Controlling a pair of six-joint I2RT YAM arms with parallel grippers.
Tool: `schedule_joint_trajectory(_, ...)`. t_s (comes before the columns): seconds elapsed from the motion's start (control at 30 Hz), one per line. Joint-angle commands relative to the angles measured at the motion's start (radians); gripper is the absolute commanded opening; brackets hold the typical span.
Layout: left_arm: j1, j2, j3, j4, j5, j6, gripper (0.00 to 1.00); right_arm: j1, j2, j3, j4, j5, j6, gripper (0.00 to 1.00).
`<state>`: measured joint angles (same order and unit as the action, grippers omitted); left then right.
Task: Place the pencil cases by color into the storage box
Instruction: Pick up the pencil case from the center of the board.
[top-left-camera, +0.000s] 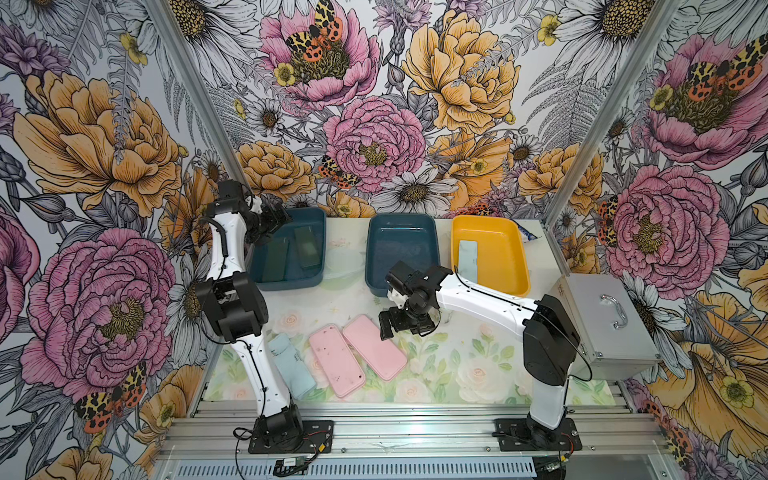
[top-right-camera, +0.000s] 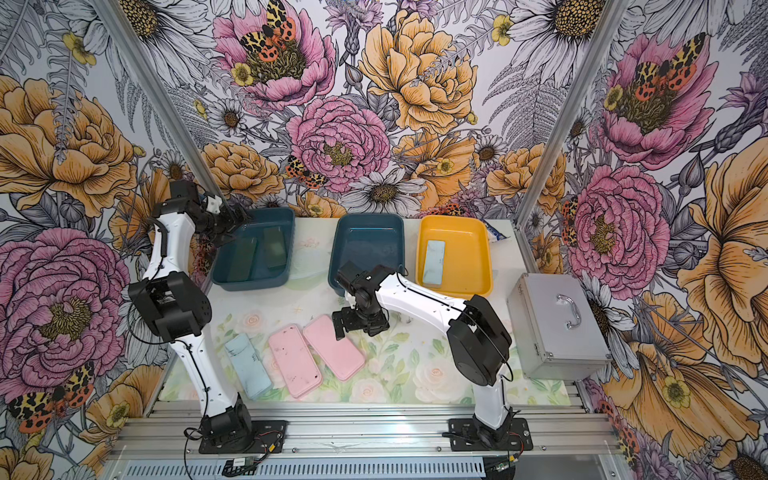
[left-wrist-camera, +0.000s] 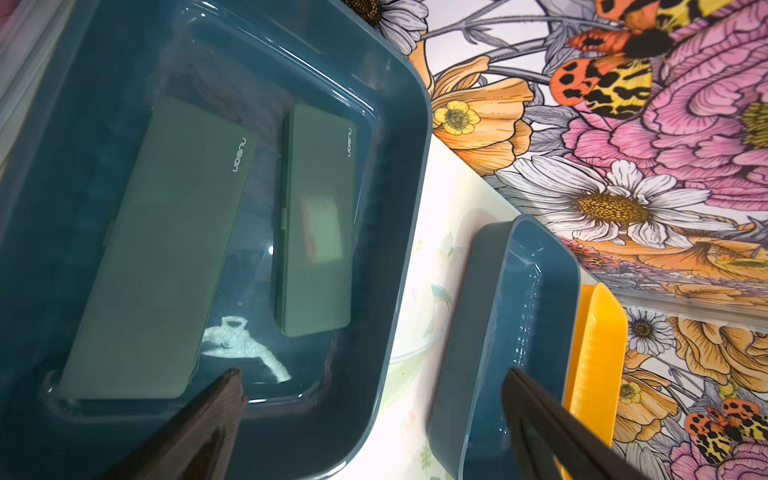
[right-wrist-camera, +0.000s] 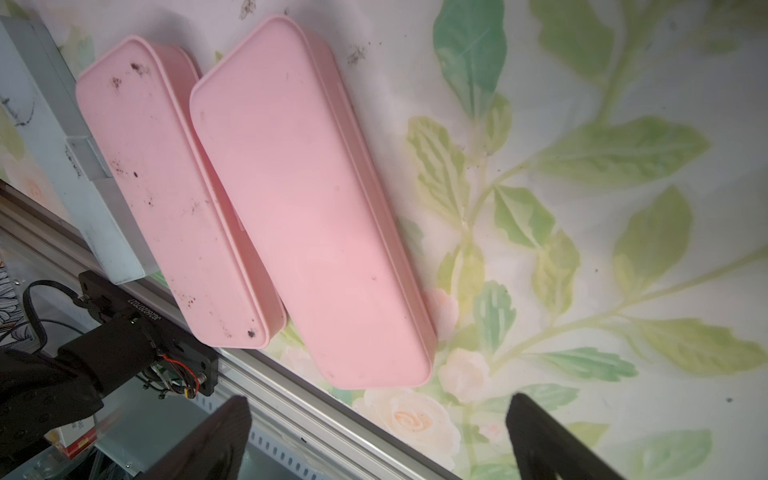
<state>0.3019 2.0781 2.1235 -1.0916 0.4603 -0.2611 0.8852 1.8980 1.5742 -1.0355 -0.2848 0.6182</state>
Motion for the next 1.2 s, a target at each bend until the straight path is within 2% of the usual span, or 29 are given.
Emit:
schedule_joint_trajectory(0.0, -0.02, -0.124, -0.138, -0.004, -0.085, 0.044, 0.99, 0.064, 0.003, -0.005, 0.014, 0.064, -0.036, 0.99)
schedule_joint_trajectory(0.2, -0.003, -0.373, -0.418, -0.002, -0.094, 0.022, 0.99, 0.161, 0.052, -0.019, 0.032, 0.191, -0.032, 1.0)
schedule_joint_trajectory(0.33, 0.026, -0.506, -0.543, -0.002, -0.074, 0.012, 0.99, 0.175, 0.056, -0.081, 0.102, 0.256, -0.017, 1.0)
schedule_joint_trajectory(0.5, 0.019, -0.608, -0.686, 0.016, -0.051, 0.005, 0.99, 0.175, 0.097, -0.093, 0.143, 0.3, -0.052, 1.0)
schedule_joint_trajectory(0.7, 0.017, -0.661, -0.754, 0.038, -0.017, -0.011, 0.99, 0.176, 0.154, -0.069, 0.171, 0.279, -0.108, 0.99)
schedule_joint_trajectory(1.17, 0.031, -0.719, -0.833, 0.055, -0.013, -0.017, 0.99, 0.231, 0.189, -0.082, 0.184, 0.265, -0.12, 0.99)
